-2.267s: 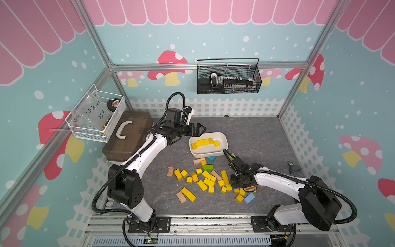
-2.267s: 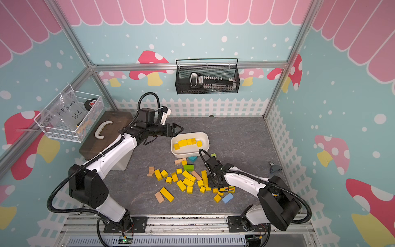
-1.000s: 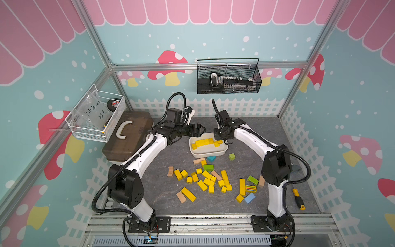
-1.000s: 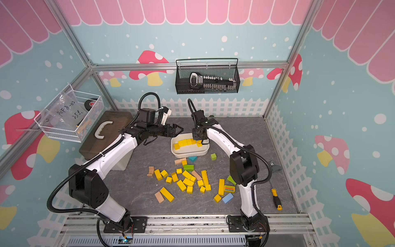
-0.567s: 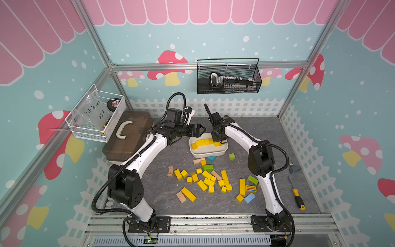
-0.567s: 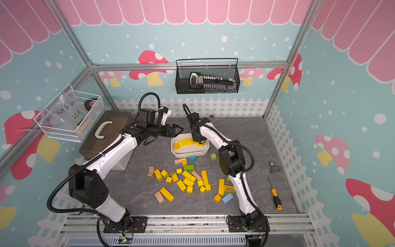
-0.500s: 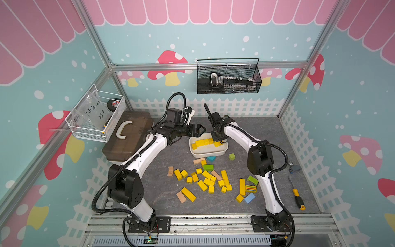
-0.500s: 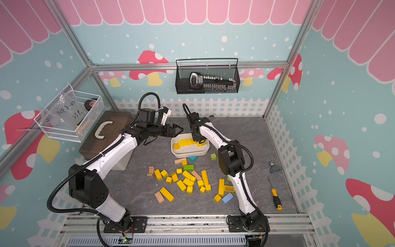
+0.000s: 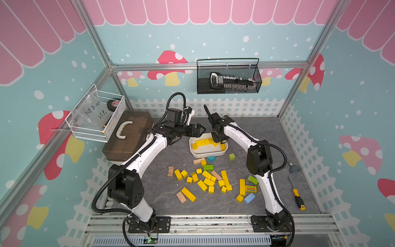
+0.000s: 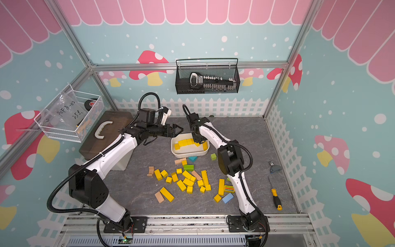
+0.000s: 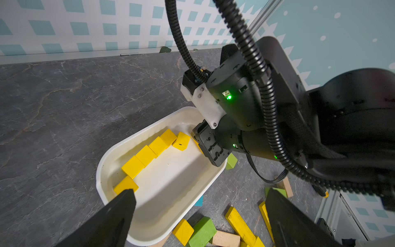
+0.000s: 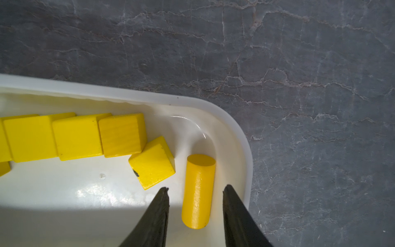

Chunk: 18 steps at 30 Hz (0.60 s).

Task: Pick out the yellow building blocks
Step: Place the building block in the storage box.

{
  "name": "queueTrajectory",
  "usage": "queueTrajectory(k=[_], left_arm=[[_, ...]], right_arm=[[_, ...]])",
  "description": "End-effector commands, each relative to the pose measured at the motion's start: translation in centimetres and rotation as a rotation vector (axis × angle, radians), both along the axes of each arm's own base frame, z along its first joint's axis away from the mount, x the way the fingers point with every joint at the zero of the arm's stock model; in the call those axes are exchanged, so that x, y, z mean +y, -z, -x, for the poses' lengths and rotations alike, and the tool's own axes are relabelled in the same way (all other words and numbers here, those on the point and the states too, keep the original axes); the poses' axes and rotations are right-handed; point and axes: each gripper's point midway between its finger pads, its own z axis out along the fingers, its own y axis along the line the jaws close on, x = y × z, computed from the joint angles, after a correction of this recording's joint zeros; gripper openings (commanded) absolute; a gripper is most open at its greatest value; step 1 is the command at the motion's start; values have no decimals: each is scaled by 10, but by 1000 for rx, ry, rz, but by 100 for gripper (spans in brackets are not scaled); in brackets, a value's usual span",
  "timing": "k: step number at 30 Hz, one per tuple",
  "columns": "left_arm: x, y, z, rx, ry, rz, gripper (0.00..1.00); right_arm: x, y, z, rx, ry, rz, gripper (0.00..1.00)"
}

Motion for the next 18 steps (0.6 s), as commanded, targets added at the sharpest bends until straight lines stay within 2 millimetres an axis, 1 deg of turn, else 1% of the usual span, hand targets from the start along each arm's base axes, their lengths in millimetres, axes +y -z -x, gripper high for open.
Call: queueTrajectory(k=[1,3,7,11,14,18], left_arm=[[1,-9,-2,-21,6,-2,100],[1,-9,-2,-22,6,-2,100],[1,-10,-2,-20,8,1,100],[0,-10,-2,-20,8,1,100],[0,-10,-1,-18,11,5,100],[0,-12,-1,-23,11,5,100]], right_arm=[[3,-23,11,-9,-11,-56,39],[10,-25,18,2,-23,-110,37],[21,-20,34,55,-40,-201,34],[28,-19,48,80,-45,-280,33],[35,-14,53,101,-47,-328,33],[47,-6,54,141,-47,-382,33]])
